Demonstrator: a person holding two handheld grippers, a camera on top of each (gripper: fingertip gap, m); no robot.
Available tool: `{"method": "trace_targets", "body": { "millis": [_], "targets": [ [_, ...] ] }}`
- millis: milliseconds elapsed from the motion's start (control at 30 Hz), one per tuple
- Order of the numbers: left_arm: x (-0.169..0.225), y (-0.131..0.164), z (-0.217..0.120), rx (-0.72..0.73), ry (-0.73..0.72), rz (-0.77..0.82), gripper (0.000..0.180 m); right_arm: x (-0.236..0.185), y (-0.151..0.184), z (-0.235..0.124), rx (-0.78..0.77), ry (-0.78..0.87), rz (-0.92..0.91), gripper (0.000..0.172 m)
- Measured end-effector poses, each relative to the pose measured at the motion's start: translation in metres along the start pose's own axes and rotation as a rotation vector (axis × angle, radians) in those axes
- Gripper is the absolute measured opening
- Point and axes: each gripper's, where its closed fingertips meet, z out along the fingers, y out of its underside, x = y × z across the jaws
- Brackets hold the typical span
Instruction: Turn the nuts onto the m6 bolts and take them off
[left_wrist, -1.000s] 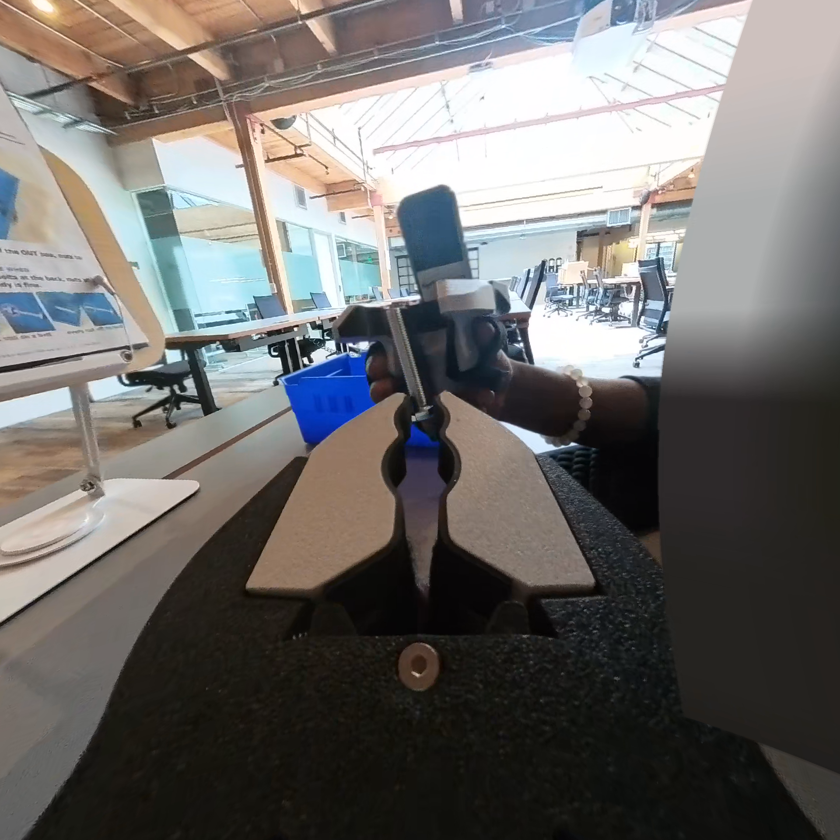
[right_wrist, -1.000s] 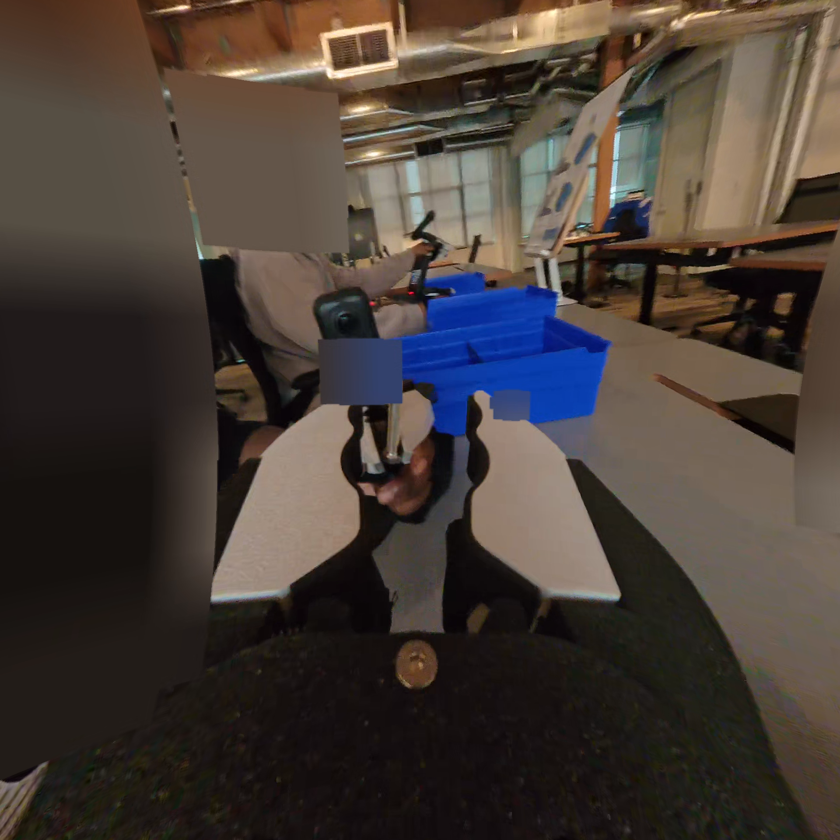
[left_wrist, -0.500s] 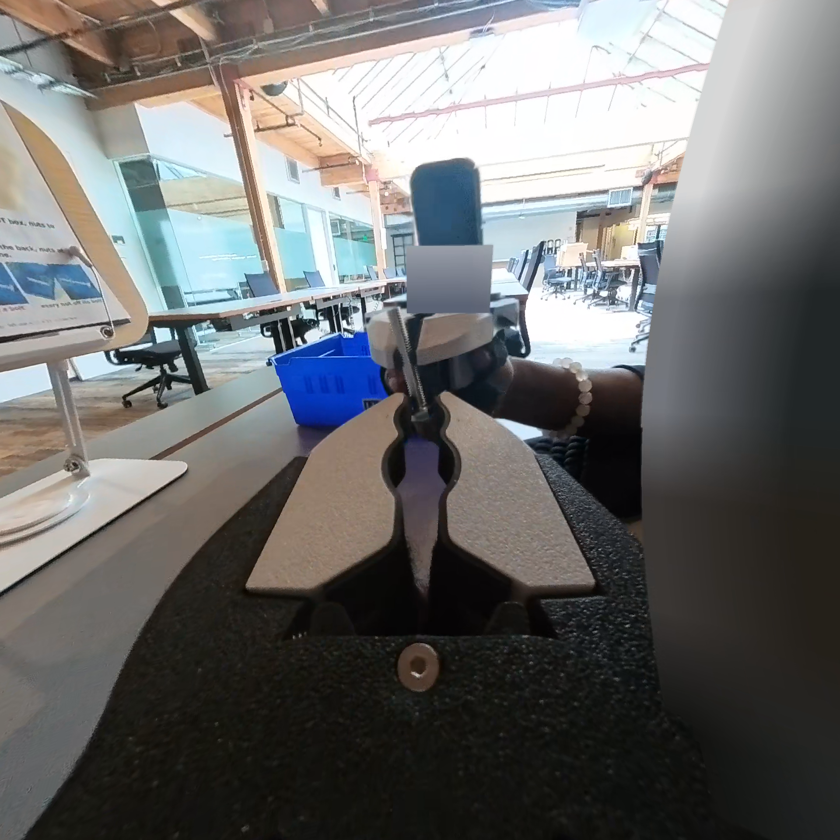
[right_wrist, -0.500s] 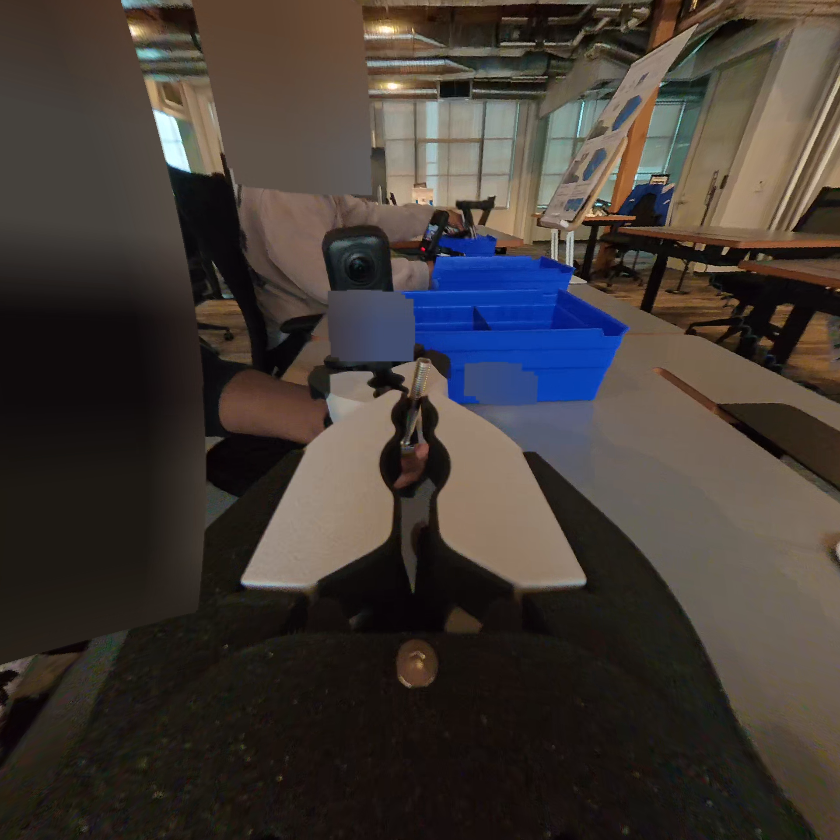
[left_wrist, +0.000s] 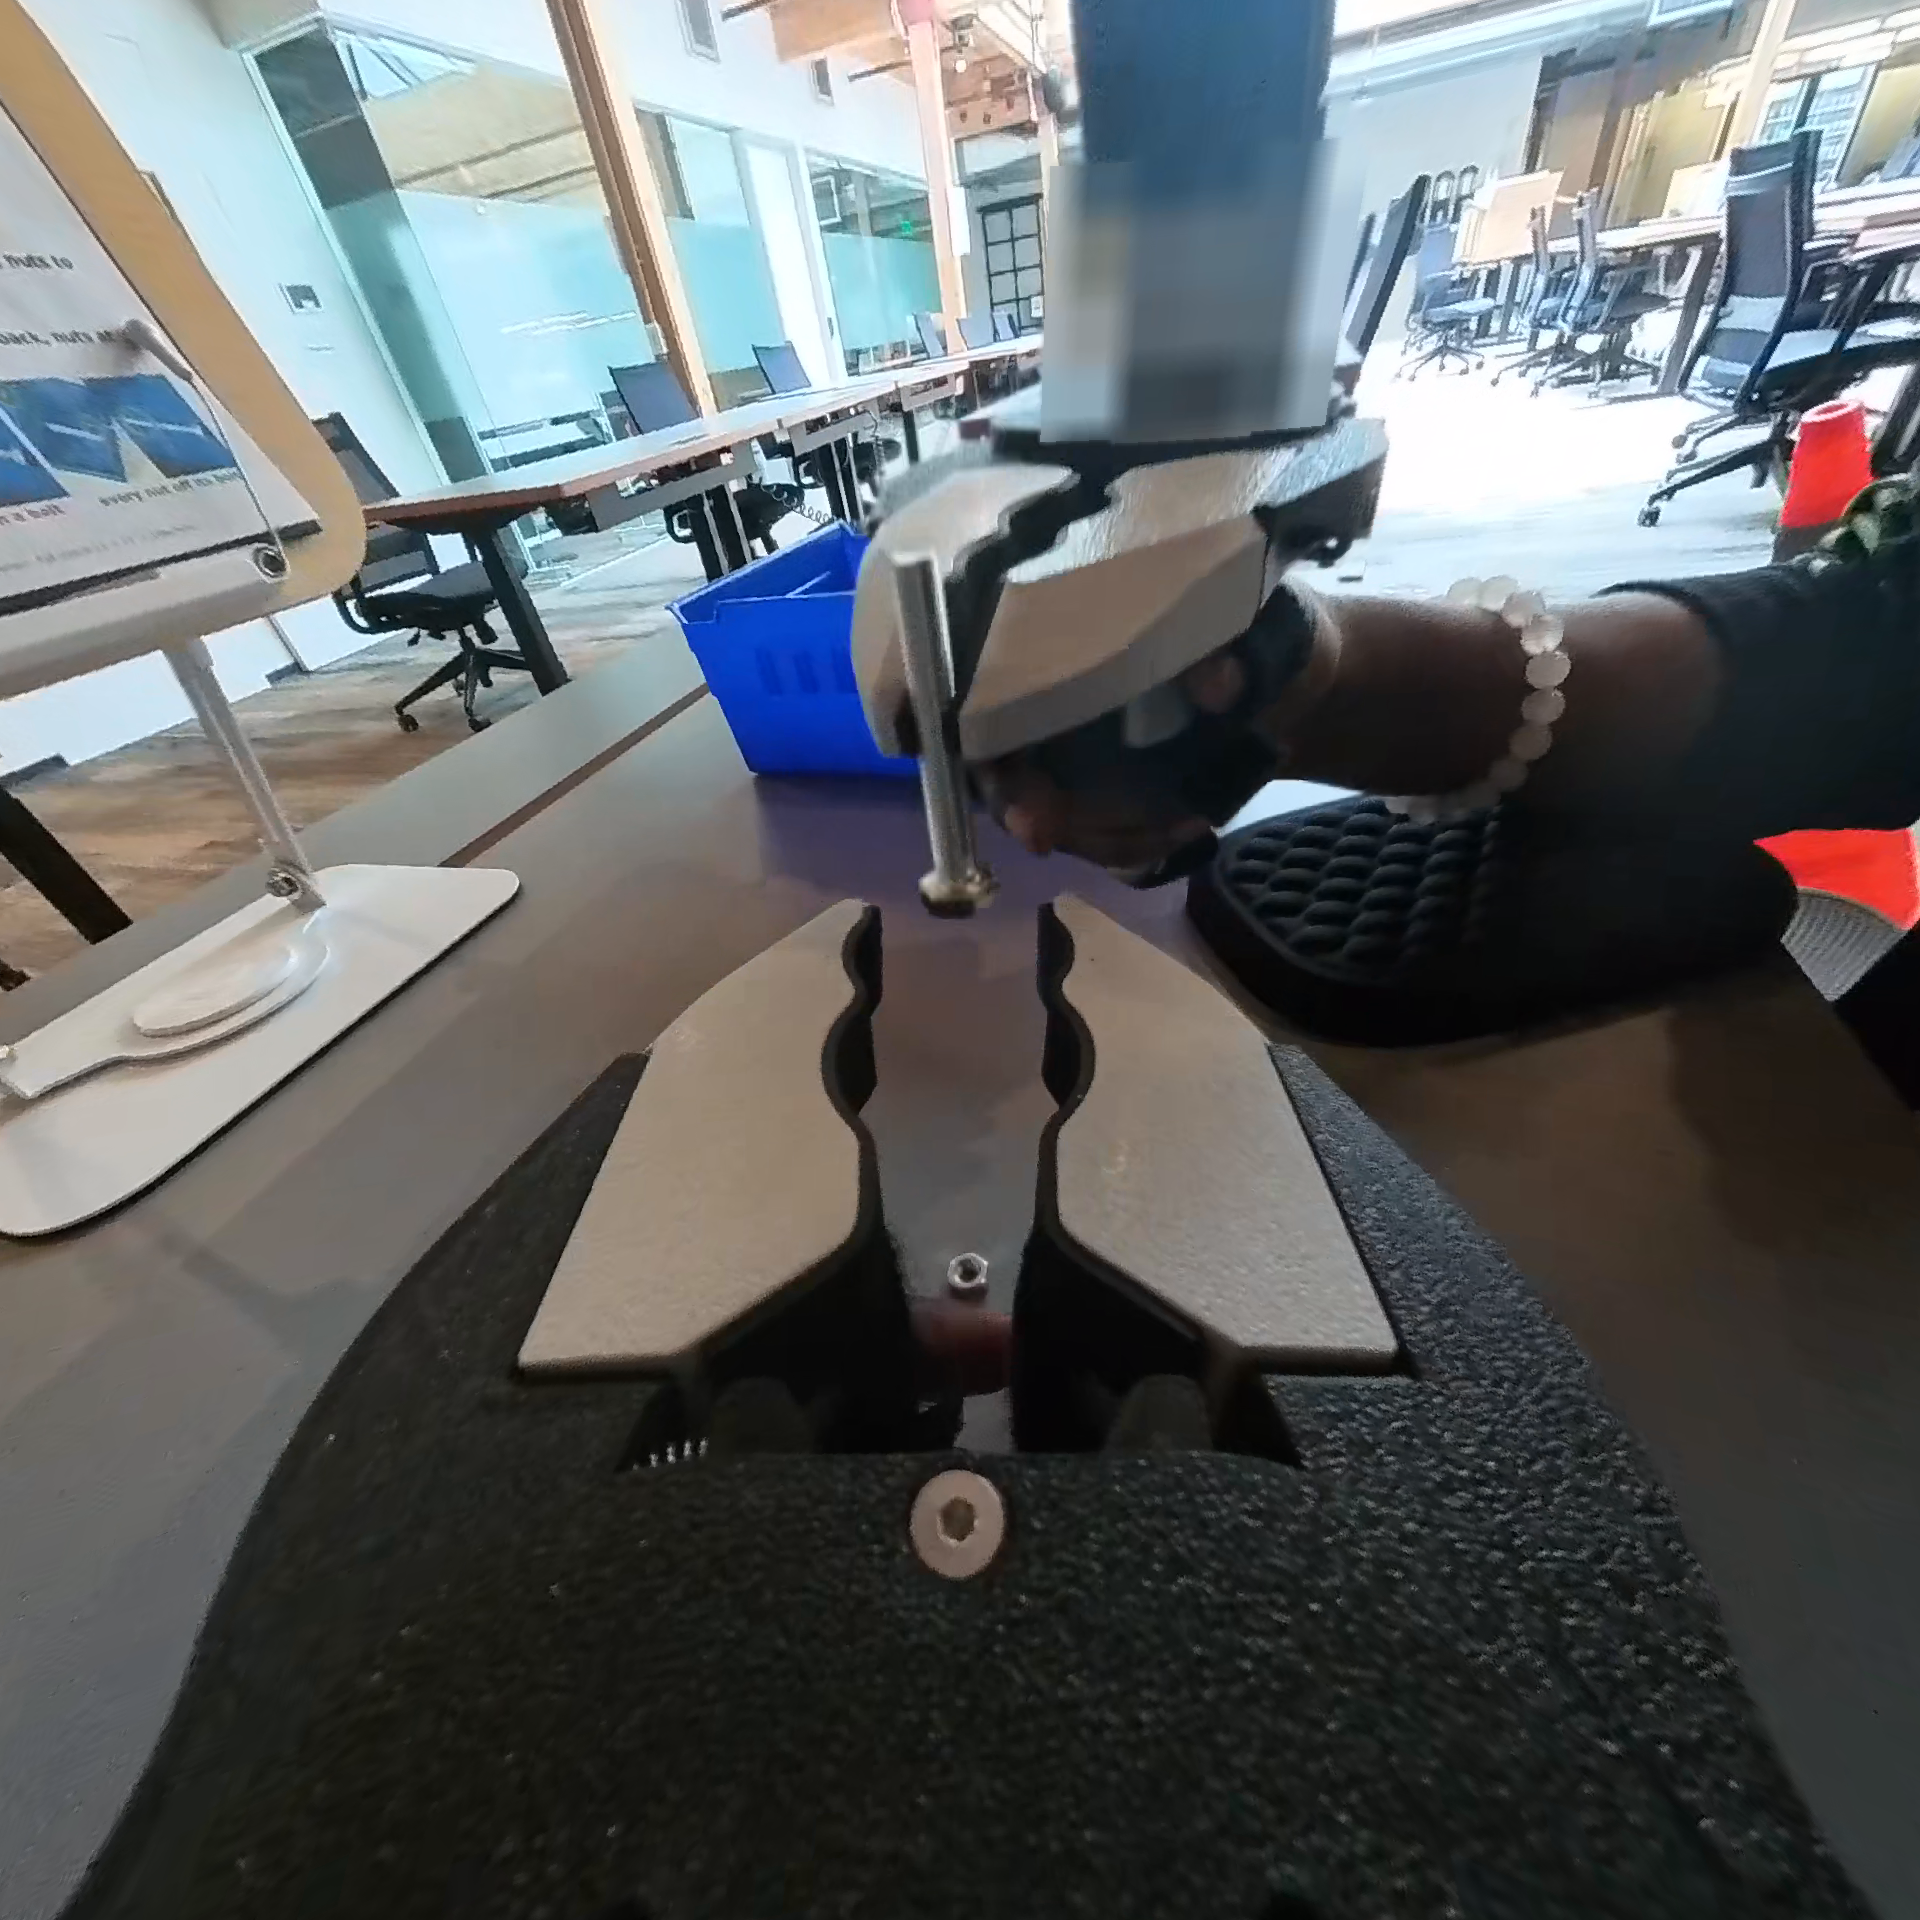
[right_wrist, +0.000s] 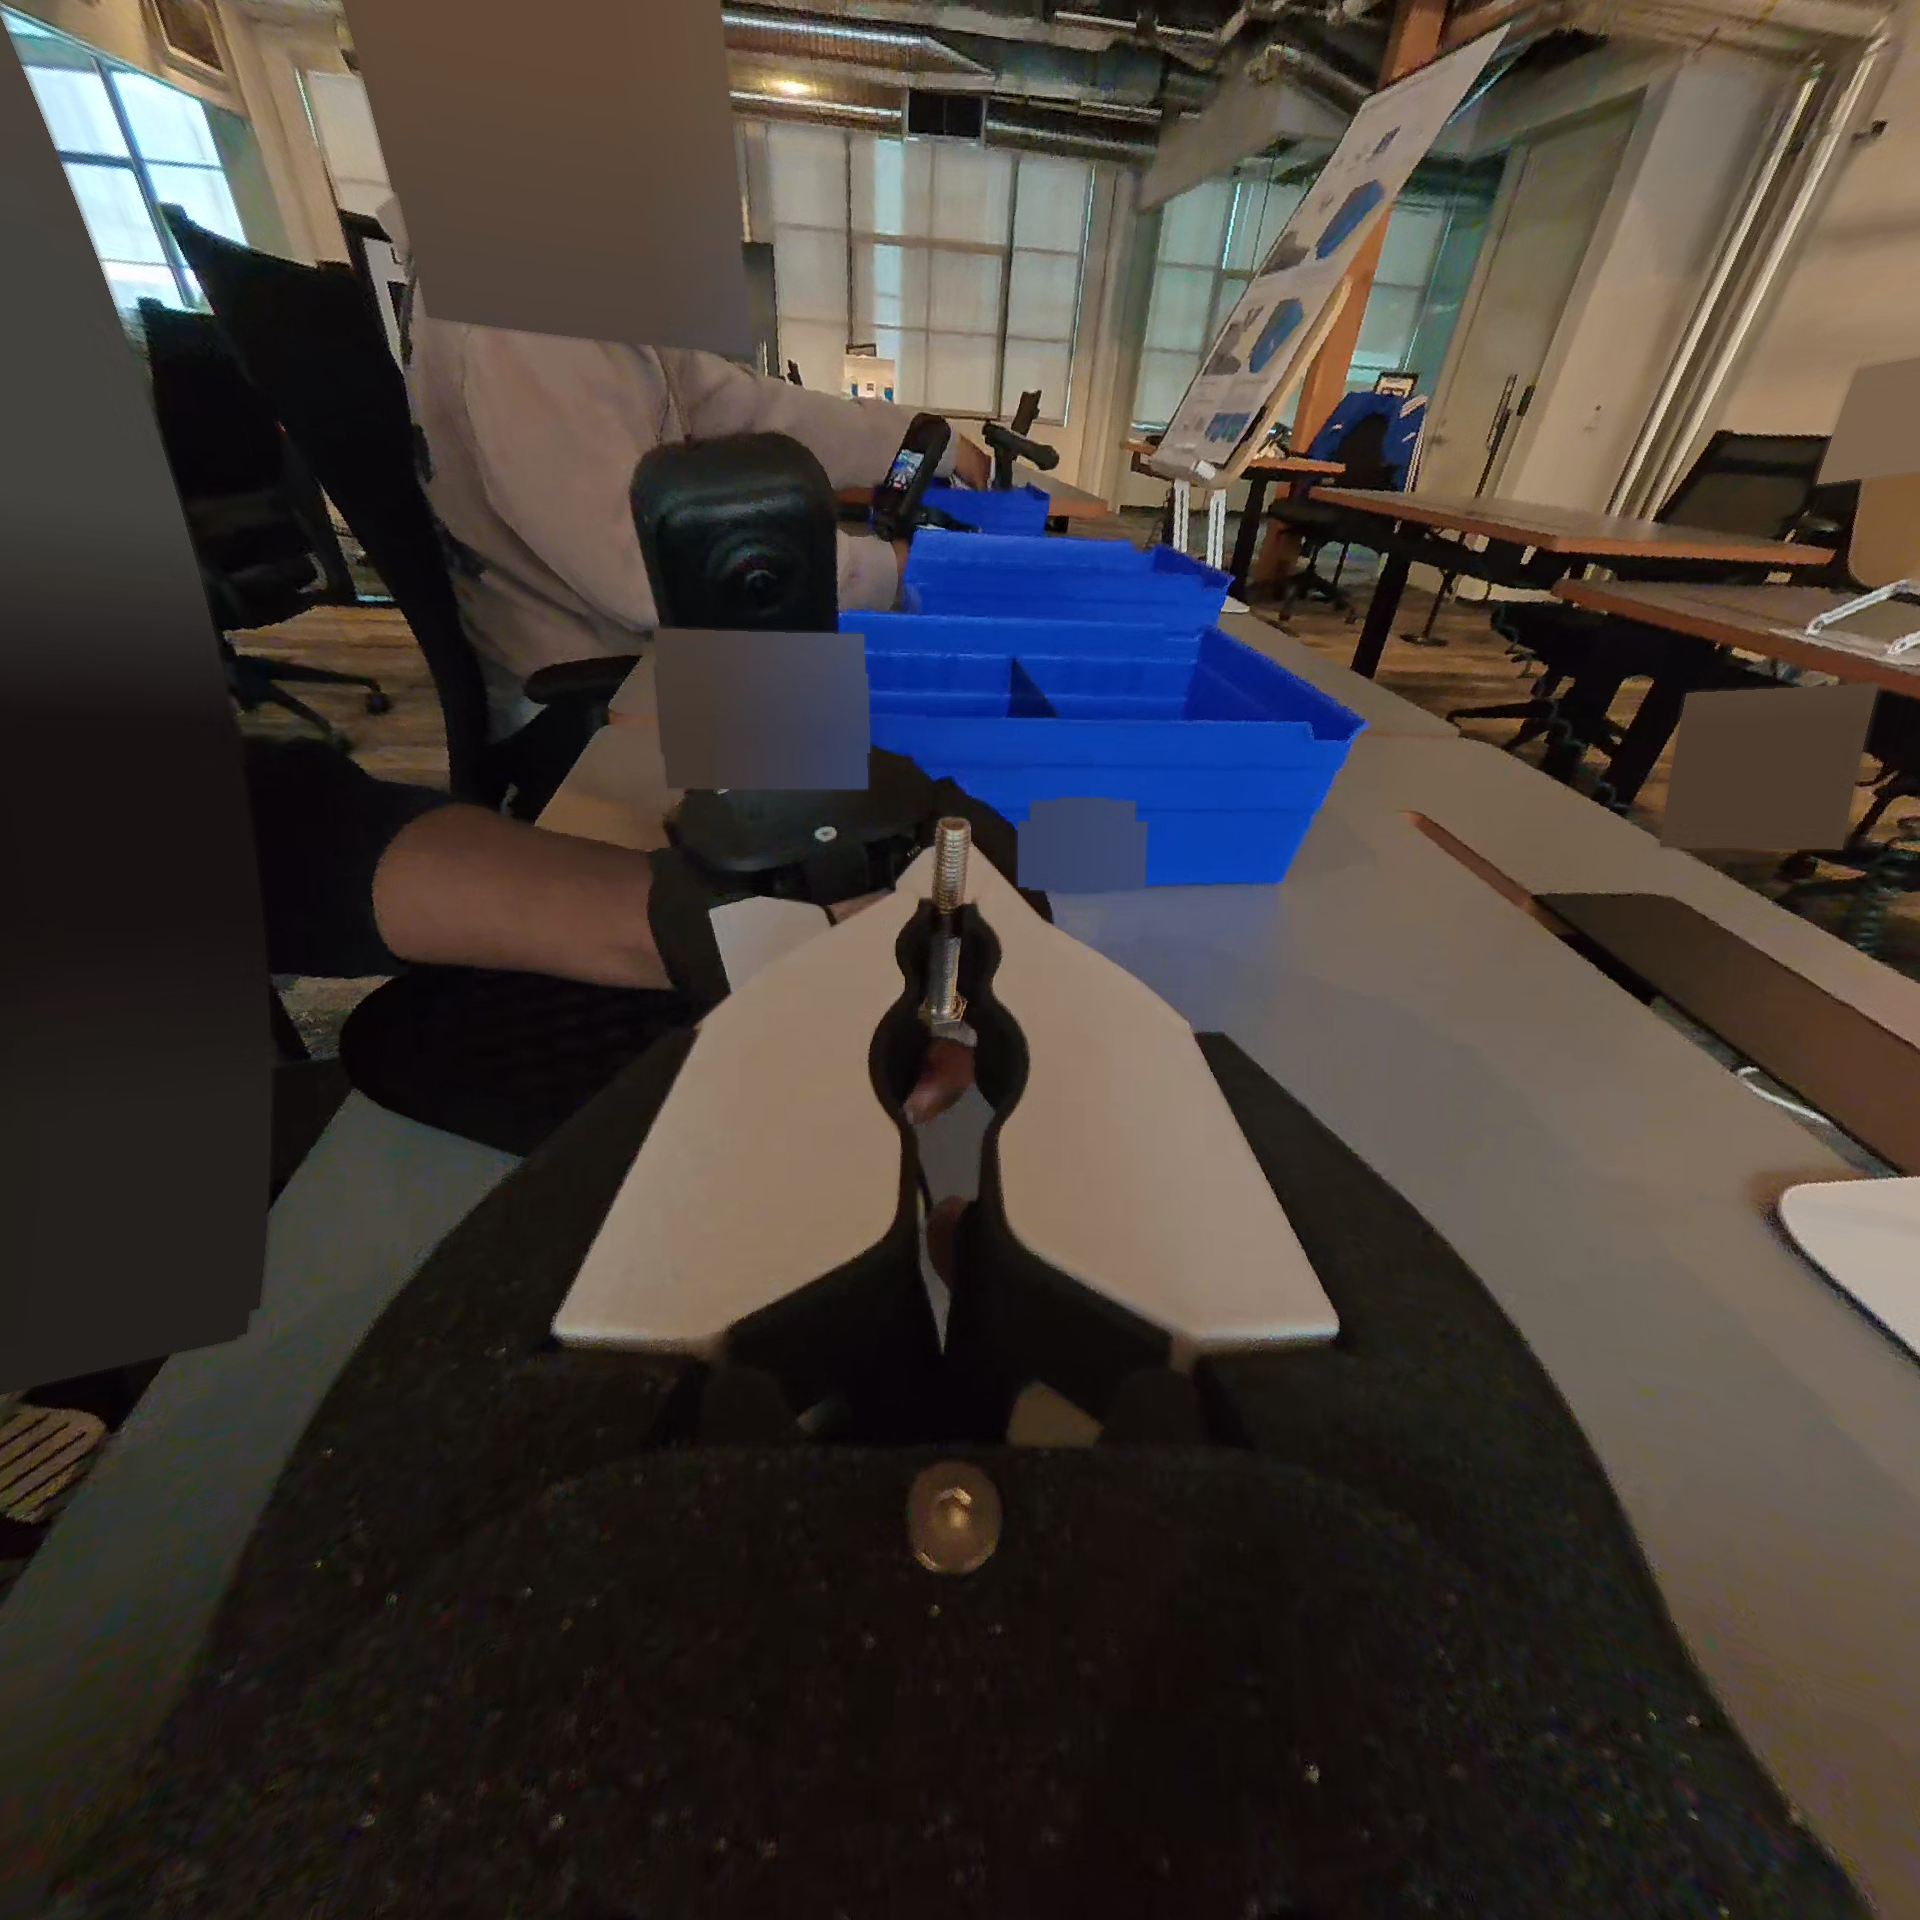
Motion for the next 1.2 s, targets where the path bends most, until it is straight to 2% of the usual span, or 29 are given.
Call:
{"method": "trace_targets", "body": {
  "millis": [100,400,833,967,1067,1133,1200],
  "targets": [
    [-0.001,-0.004,-0.002,0.022,0.002,-0.020,0.027,0.001,0.001,0.002,0.008,0.005,0.025,0.004],
    [-0.001,-0.005,-0.002,0.025,0.013,-0.034,0.007,0.001,0.007,0.006,-0.003,0.000,0.044,0.004],
    [-0.001,-0.001,-0.003,-0.016,0.007,-0.002,0.005,0.000,0.008,0.004,-0.002,-0.025,0.047,0.005],
    [-0.004,-0.001,-0.005,-0.025,-0.002,0.006,0.005,0.007,0.009,-0.001,-0.019,-0.018,0.072,0.023],
    [-0.013,-0.001,-0.012,-0.026,-0.030,-0.004,0.005,0.011,0.019,-0.011,-0.135,-0.029,0.073,0.025],
    [-0.021,-0.001,-0.018,-0.020,-0.053,-0.020,0.005,0.009,0.043,-0.019,-0.338,-0.056,0.048,0.026],
    [-0.027,0.001,-0.024,-0.012,-0.062,-0.029,0.004,0.006,0.072,-0.028,-0.586,-0.091,0.022,0.044]
  ]
}}
